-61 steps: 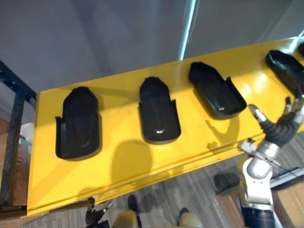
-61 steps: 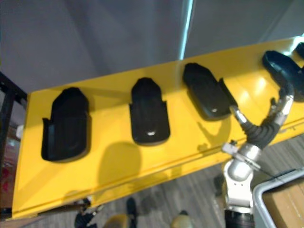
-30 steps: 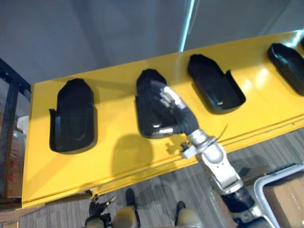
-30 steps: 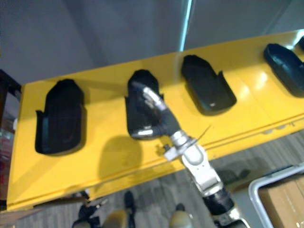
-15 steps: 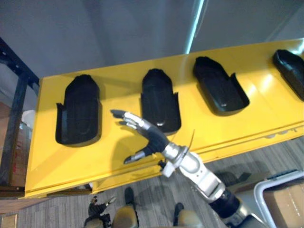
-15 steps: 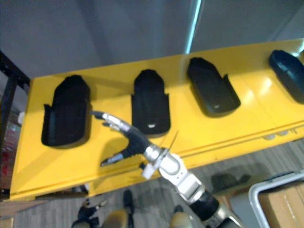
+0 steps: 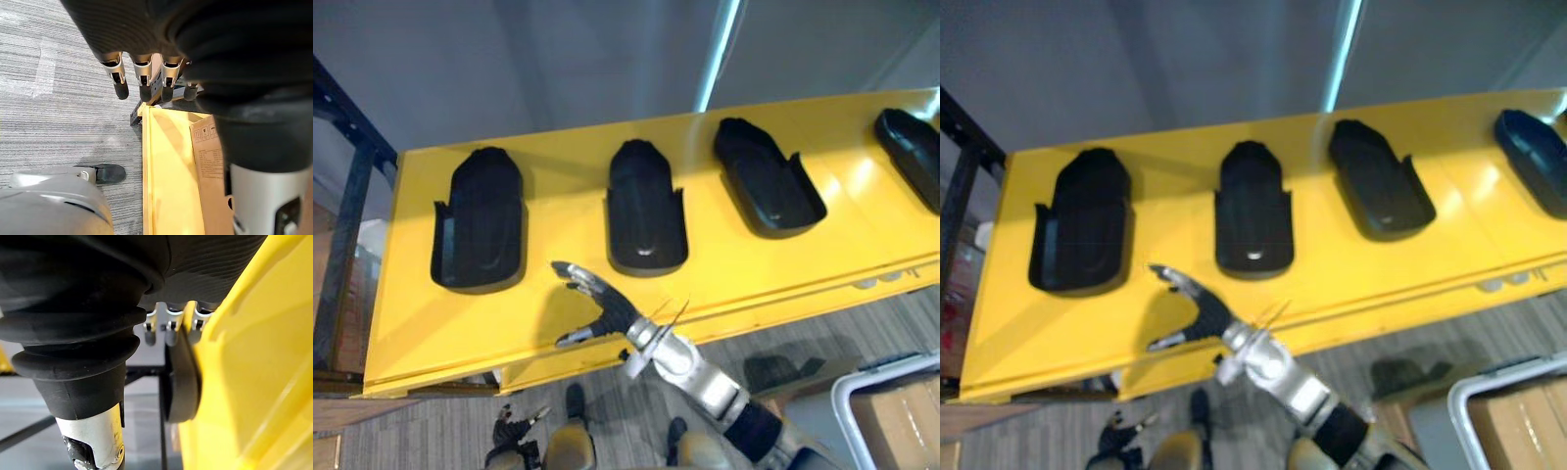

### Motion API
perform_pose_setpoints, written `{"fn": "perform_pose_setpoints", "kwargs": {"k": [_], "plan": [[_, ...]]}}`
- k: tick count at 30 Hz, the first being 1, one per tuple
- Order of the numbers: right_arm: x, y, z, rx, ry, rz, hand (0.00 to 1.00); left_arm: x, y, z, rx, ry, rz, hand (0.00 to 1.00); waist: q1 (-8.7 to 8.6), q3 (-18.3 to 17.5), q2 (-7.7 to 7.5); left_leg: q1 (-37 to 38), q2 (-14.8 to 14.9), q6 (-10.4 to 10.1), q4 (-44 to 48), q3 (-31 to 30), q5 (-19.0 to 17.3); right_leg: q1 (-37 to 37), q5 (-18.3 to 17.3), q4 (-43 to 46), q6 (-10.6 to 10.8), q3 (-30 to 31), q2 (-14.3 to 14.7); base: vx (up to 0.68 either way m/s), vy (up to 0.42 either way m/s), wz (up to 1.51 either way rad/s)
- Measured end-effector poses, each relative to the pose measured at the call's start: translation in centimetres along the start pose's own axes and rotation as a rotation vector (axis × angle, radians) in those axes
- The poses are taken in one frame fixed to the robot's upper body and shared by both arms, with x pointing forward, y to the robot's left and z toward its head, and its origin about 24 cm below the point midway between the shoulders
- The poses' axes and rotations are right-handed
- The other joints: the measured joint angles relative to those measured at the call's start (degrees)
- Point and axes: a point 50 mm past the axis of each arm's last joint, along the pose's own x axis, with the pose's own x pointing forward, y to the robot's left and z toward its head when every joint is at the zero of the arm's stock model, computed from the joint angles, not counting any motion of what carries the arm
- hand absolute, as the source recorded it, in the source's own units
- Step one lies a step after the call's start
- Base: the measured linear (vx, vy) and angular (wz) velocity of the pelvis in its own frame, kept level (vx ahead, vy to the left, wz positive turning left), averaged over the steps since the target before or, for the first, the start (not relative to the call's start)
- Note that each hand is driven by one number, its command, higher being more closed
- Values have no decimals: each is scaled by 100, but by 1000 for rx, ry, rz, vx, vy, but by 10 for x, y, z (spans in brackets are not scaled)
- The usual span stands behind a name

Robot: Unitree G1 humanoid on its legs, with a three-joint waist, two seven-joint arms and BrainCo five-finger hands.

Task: Walk over and take plastic housings, then place them on the shelf

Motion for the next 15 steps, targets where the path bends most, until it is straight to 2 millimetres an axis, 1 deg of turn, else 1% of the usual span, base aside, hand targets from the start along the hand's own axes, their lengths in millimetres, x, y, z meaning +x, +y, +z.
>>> {"fn": "perform_pose_setpoints", "kwargs": {"k": [3,6,9,15], "plan": [[1,-3,-10,13,37,-107,0,0,0,0,-2,0,2,0,11,6,-4,2,6,-2,-2,2,-1,-5,0,-26,2,-3,5,0,0,0],[2,-10,-8,22,13,-230,0,1,-2,4,-7,-8,-1,0,53,58,-15,1,-2,-4,-3,28,-3,-7,0,-46,4,-1,-5,0,0,0],[1,-16,-8,21,-8,-302,0,2,-4,6,-13,-14,-5,0,83,77,-22,-60,-10,-3,-2,29,-3,-47,6,-98,14,-3,-9,0,0,0],[2,-24,-6,16,-36,-380,0,2,-11,11,7,-29,-32,0,95,90,-1,-97,-82,19,0,28,-21,-42,52,-124,80,-11,-75,20,8,1]]}}
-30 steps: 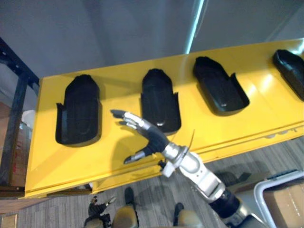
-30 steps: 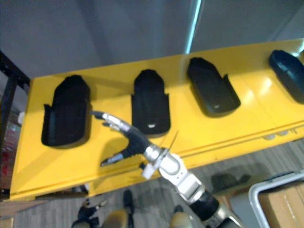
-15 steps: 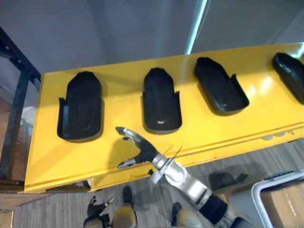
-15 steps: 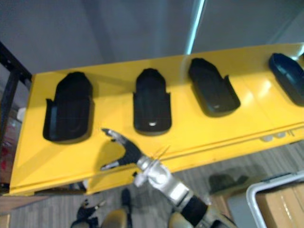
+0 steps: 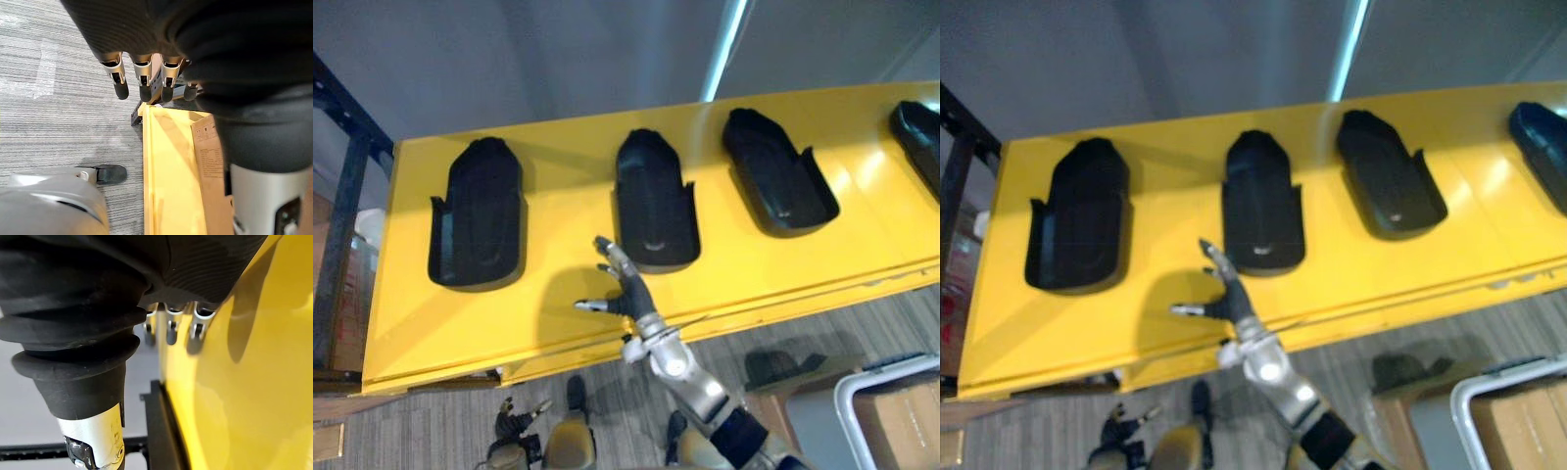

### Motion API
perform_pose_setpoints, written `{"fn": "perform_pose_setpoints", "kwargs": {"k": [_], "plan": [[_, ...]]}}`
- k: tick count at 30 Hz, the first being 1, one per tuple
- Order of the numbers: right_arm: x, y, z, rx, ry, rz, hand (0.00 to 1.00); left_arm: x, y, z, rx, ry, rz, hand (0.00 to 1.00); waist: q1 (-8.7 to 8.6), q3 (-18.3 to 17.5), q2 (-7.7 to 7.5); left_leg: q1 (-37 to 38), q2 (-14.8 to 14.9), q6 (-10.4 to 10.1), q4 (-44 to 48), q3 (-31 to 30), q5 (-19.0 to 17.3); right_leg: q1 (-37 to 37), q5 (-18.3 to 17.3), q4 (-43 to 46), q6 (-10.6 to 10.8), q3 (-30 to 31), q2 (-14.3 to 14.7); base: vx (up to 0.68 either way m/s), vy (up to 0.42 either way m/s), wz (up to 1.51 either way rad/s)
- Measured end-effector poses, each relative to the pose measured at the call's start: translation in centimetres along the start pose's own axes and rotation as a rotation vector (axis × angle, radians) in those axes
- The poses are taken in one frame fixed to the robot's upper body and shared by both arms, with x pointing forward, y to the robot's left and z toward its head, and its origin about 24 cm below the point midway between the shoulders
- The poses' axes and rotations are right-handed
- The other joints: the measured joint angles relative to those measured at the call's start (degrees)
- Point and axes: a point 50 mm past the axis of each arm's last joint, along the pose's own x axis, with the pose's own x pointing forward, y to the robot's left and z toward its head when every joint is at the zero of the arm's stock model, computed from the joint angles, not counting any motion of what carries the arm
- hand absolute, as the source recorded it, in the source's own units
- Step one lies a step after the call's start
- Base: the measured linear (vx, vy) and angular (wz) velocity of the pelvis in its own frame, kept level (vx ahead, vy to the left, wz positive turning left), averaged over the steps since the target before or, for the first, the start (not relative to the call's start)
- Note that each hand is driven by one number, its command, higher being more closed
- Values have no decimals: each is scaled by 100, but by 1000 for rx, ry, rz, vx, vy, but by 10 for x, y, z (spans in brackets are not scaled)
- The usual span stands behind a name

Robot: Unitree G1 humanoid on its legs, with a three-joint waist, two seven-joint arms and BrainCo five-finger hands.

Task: Walk over and take plastic housings, then place them on the shelf

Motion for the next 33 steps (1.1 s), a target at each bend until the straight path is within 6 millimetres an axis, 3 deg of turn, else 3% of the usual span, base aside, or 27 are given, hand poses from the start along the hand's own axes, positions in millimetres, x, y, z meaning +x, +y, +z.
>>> {"fn": "perform_pose_setpoints", "kwargs": {"k": [13,16,23,26,28,30,33], "plan": [[-2,-10,-2,17,3,-84,0,0,-5,2,-15,-6,-15,0,-3,56,96,105,-43,29,-2,33,-21,94,17,-69,29,9,-48,-5,4,0],[-2,-5,-1,53,-3,22,0,0,-5,3,-16,-10,-19,0,-6,56,96,106,-44,29,-1,31,-21,101,18,-72,31,7,-50,0,0,0],[-8,33,6,110,-48,453,0,0,-6,3,-13,-11,-29,0,-1,54,95,115,-46,29,1,-21,-18,180,39,-65,41,-43,-42,8,-1,4],[-8,38,23,152,-124,508,0,0,-6,3,-5,-15,-31,0,2,52,90,122,-49,22,0,-134,-8,258,32,-69,30,-153,-34,-26,-9,15],[-2,35,46,145,-234,511,0,0,-5,3,-3,-13,-29,0,9,48,84,124,-34,21,-1,-136,-8,257,31,-58,24,-150,-20,-39,-5,1],[4,24,67,151,-334,477,0,0,-5,3,3,-11,-28,0,6,40,76,140,-29,20,-2,-136,2,260,36,-55,16,-147,-14,-45,-3,-1],[12,-17,96,124,-471,299,0,1,-2,2,0,-7,-17,0,5,-49,4,171,-18,18,-5,-132,10,288,44,-60,9,-136,-3,-15,-1,-1]]}}
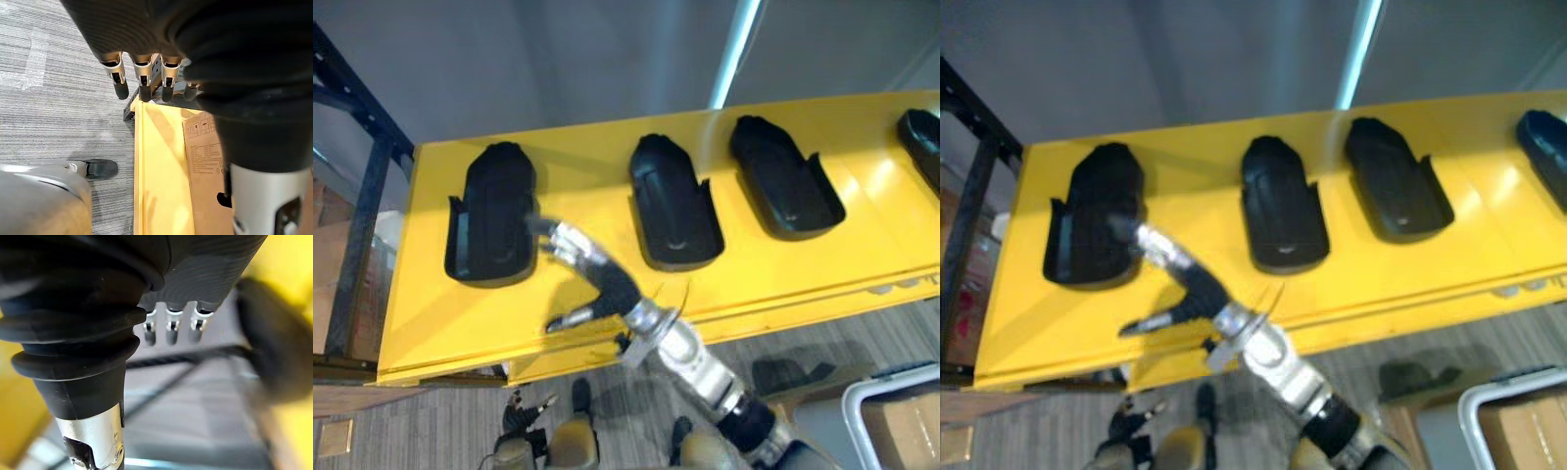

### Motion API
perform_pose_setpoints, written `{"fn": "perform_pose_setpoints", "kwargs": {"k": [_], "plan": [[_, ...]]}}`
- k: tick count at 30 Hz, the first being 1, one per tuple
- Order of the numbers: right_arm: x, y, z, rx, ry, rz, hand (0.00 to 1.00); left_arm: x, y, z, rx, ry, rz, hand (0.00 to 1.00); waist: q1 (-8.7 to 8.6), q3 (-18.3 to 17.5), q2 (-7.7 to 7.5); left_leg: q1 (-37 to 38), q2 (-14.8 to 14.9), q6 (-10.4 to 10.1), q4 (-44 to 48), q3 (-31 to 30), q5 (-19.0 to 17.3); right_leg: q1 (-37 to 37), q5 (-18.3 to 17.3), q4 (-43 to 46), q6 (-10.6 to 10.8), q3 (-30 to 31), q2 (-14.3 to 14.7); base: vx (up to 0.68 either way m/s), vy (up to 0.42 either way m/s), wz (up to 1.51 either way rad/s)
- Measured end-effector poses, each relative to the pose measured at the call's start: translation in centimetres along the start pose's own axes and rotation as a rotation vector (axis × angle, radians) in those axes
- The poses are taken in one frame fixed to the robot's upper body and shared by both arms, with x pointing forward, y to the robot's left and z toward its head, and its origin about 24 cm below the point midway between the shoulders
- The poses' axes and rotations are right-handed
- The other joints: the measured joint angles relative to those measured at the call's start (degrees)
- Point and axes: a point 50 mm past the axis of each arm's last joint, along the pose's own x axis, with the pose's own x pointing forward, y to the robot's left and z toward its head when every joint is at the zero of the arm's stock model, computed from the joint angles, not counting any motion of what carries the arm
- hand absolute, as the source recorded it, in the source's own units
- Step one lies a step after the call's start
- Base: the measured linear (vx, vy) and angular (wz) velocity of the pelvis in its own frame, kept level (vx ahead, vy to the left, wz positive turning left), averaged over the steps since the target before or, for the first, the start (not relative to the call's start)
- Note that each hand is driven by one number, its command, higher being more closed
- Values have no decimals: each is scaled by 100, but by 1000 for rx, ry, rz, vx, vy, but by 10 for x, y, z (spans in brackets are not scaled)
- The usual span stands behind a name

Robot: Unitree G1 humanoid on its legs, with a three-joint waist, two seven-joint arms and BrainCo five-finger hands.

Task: Walk over and take plastic housings, then place them on the shelf

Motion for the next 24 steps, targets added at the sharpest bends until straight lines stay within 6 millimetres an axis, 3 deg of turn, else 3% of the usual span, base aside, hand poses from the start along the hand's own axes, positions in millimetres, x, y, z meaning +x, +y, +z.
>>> {"fn": "perform_pose_setpoints", "kwargs": {"k": [3,4,6,7,10,11,14,15,17,18,21,22,24], "plan": [[-7,-64,38,-155,-125,-266,0,-1,8,-6,-19,16,30,0,-10,-173,-115,55,10,-4,-32,16,2,58,13,-47,-17,12,15,-5,-3,-1],[-10,-75,47,-179,-151,-315,0,-2,9,-7,-15,19,34,0,-20,-209,-136,54,16,-6,-34,21,4,58,21,-62,-26,18,22,-9,-14,-6],[-26,-114,82,-311,-252,-501,0,-4,17,-14,-12,35,60,0,-67,-339,-188,52,51,-14,-42,72,7,59,70,-160,-57,73,65,-1,-13,-12],[-32,-121,91,-343,-273,-545,0,-4,19,-16,-14,42,66,0,-88,-374,-197,53,57,-15,-42,94,7,59,83,-184,-56,93,73,2,-9,-17],[-76,-152,114,-491,-286,-768,0,-10,27,-29,-20,76,96,0,-211,-569,-202,76,85,-39,-46,196,-11,45,122,-249,-62,184,94,15,-9,-16],[-104,-161,116,-540,-234,-882,0,-11,29,-33,-34,88,118,0,-242,-655,-204,79,104,-52,-47,214,-21,37,121,-253,-64,206,111,17,-22,-12],[-174,-173,97,-588,3,-1133,0,-18,35,-47,-40,131,155,0,-397,-774,-163,152,163,-97,-47,339,-61,26,95,-257,-102,329,155,3,-20,-18],[-189,-174,89,-585,69,-1184,0,-20,35,-50,-50,140,161,0,-471,-816,-152,147,168,-98,-47,345,-64,6,82,-261,-118,340,157,-17,-19,-20],[-262,-166,49,-525,400,-1416,0,-21,33,-53,-65,151,165,0,-515,-883,-98,161,215,-123,-47,515,-84,-111,45,-215,-131,492,184,-20,-9,-30],[-282,-159,39,-498,485,-1468,0,-21,32,-53,-67,151,163,0,-513,-895,-77,157,223,-123,-47,553,-84,-142,45,-198,-131,512,190,-8,-9,-28],[-378,-99,-11,-263,938,-1729,0,-22,31,-56,-74,179,159,0,-594,-907,-8,246,229,-138,-47,645,-126,-125,37,-177,-122,608,187,14,1,-16],[-392,-86,-17,-212,1011,-1760,0,-22,30,-57,-76,188,158,0,-594,-913,-2,266,228,-136,-47,653,-133,-119,32,-170,-122,622,182,22,9,-14],[-433,-38,-35,21,1205,-1875,0,-22,30,-58,-105,209,155,0,-623,-902,-1,355,212,-133,-48,649,-158,-18,15,-178,-108,617,164,8,3,-2]]}}
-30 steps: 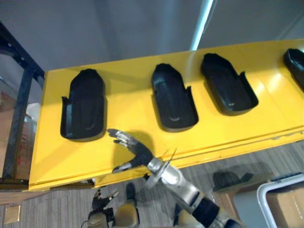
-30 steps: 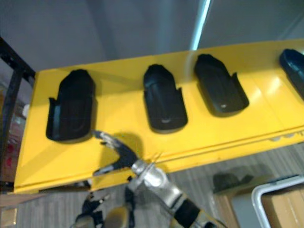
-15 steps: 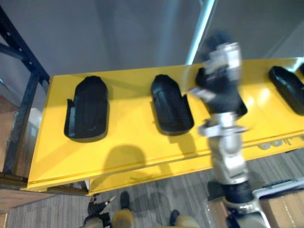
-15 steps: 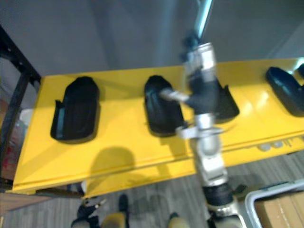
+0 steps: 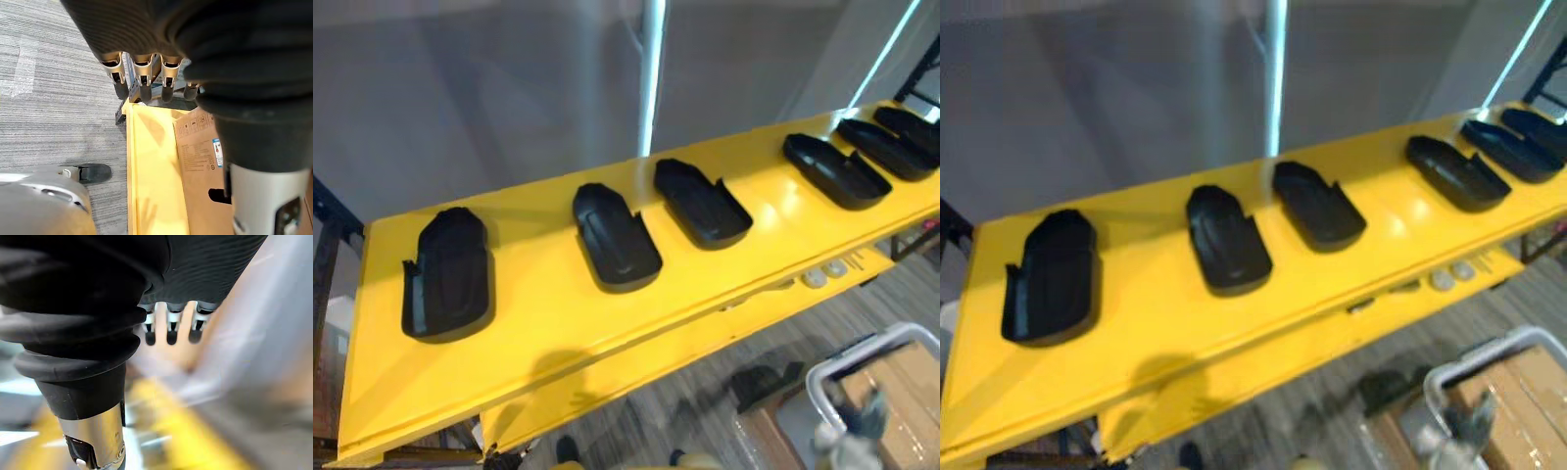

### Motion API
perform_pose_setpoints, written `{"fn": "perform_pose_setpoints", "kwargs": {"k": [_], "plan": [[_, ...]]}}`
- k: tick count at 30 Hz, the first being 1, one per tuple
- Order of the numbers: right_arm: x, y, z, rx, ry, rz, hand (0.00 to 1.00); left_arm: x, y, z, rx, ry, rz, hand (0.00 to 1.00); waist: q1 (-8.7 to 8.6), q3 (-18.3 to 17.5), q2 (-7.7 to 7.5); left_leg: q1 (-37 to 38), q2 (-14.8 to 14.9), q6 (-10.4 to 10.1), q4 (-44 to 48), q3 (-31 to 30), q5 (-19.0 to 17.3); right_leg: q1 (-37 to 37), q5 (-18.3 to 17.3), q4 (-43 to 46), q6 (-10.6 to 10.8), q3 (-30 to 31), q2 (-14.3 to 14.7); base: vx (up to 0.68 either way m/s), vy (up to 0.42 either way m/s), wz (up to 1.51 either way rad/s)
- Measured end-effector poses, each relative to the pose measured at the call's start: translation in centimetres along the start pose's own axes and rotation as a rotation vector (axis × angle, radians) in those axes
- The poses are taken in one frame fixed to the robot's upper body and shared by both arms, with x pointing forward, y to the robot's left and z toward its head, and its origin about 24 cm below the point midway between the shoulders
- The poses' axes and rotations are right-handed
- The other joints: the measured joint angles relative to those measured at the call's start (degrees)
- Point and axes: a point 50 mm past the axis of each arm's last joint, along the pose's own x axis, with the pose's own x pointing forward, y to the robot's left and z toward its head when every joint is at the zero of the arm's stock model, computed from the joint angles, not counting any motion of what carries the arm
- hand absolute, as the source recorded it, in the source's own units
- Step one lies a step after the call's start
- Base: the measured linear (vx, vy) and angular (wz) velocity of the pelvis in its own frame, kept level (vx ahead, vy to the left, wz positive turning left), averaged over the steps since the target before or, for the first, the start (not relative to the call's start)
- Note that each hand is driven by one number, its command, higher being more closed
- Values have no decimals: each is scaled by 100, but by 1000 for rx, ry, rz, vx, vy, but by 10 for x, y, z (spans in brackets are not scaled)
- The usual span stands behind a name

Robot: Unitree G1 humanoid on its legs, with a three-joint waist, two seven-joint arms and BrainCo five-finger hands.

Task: Walk over and take plastic housings, then place them on the shelf

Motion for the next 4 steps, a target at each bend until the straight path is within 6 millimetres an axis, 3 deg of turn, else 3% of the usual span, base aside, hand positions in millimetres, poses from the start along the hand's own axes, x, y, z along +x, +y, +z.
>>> {"fn": "perform_pose_setpoints", "kwargs": {"k": [3,4], "plan": [[-10,-11,-47,37,228,-15,0,0,2,-3,-40,24,-1,0,61,14,-24,82,-13,-16,-2,-21,-42,89,-30,-3,22,-30,-17,1,1,3],[-12,-9,-51,42,255,-9,0,0,2,-4,-47,29,-1,0,85,7,-8,86,-16,-15,-2,-21,-43,92,-42,-2,41,-30,-21,0,0,0]]}}
